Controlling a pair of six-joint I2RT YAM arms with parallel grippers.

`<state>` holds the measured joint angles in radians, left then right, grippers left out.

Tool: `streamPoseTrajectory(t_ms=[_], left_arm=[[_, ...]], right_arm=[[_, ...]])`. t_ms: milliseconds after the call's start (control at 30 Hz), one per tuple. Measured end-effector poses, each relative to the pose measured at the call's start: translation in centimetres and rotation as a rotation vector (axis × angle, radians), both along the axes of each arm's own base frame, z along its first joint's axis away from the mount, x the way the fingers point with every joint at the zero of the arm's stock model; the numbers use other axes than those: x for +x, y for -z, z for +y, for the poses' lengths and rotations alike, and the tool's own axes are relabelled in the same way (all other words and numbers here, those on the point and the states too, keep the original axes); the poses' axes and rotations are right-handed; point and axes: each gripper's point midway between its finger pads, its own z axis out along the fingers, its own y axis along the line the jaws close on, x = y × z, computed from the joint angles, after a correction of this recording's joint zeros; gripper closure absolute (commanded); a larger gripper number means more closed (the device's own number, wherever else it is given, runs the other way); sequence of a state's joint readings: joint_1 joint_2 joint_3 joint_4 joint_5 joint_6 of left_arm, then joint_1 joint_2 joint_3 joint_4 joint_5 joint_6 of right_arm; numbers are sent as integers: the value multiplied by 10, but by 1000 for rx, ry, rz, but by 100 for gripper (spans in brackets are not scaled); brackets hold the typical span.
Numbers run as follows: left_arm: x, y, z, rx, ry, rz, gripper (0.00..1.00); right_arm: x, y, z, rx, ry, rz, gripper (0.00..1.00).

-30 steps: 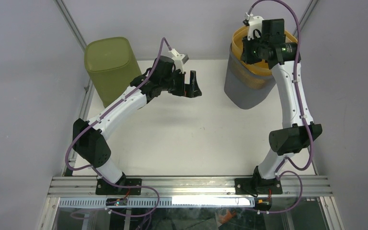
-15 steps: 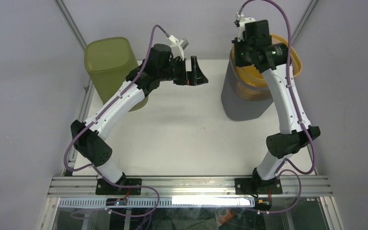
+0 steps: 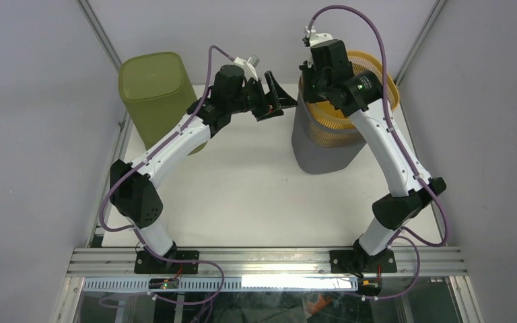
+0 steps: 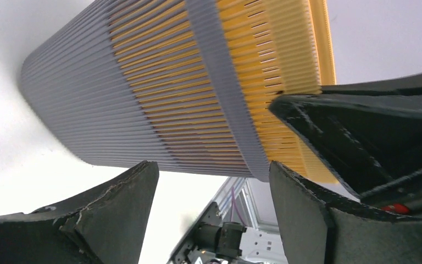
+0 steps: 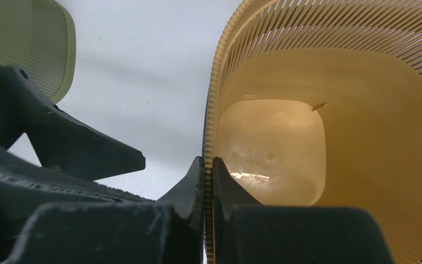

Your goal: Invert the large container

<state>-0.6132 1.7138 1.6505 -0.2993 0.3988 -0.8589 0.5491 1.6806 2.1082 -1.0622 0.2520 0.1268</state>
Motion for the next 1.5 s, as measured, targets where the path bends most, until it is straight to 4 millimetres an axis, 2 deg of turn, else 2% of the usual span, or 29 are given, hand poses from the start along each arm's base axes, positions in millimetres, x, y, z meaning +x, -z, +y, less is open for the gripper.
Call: streamPoseTrajectory(t_ms=[133, 500, 633, 833, 1200, 1233, 1367, 1433, 1500], left_arm=[[3, 13, 1, -21, -23, 59, 31], [6, 1, -11, -167, 18, 83, 38], [9, 10, -18, -175, 40, 101, 43], [13, 24, -24, -172, 46, 132, 45], [1, 12, -34, -228, 105, 121, 47], [1, 10, -35, -232, 109, 119, 49], [0, 10, -36, -239, 112, 126, 79], [-2, 9, -37, -245, 118, 126, 85], [-2, 7, -38, -251, 122, 125, 87]], right_arm=[[-2, -1, -1, 6, 3, -6, 100], [-5, 0, 0, 12, -4, -6, 100], [-6, 0, 2, 17, -14, -3, 100], [-10, 2, 6, 12, -27, 6, 100], [-13, 2, 9, 5, -31, 7, 100], [-13, 2, 9, 6, -31, 7, 100], [-13, 2, 9, 7, -30, 8, 100], [-14, 3, 10, 5, -31, 10, 100], [-15, 1, 9, 6, -27, 8, 100]])
